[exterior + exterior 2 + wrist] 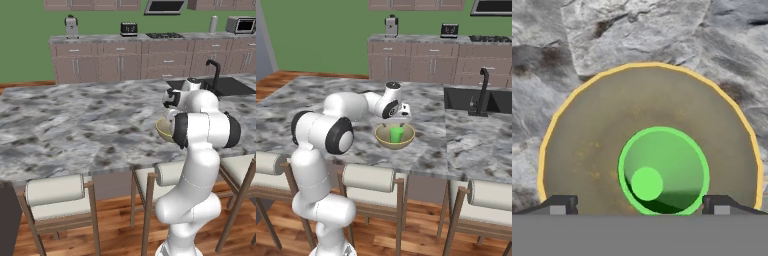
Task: Place the cup inside the bowl on the dining table and move the bowl to any counter.
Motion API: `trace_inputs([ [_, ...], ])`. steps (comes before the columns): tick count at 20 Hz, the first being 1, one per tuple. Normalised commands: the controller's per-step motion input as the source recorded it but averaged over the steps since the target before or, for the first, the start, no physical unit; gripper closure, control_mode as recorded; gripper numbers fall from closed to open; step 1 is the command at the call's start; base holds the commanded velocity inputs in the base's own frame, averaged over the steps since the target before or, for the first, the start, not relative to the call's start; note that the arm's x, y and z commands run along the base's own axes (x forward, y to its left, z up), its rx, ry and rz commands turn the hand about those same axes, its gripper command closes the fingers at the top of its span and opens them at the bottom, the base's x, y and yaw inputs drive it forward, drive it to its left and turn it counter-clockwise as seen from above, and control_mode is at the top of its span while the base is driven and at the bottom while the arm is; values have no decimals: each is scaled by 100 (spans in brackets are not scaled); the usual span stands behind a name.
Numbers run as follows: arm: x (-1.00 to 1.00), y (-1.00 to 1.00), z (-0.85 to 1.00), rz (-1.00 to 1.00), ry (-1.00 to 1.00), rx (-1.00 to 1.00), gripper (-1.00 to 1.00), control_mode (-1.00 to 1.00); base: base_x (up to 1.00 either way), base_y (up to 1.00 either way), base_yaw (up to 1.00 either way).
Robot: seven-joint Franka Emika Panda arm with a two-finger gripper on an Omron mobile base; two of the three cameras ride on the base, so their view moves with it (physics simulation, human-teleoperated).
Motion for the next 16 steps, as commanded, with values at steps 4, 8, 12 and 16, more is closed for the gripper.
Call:
trace_inputs([
  [4,-10,-27,0,-12,0,0,-100,-100,0,0,0],
  [8,-8,-31,0,-16,0,0,-100,-100,0,0,0],
  [12,-4,-24,0,-16,0,0,-100,-100,0,0,0],
  [16,0,-23,0,-16,0,0,-100,-100,0,0,0],
])
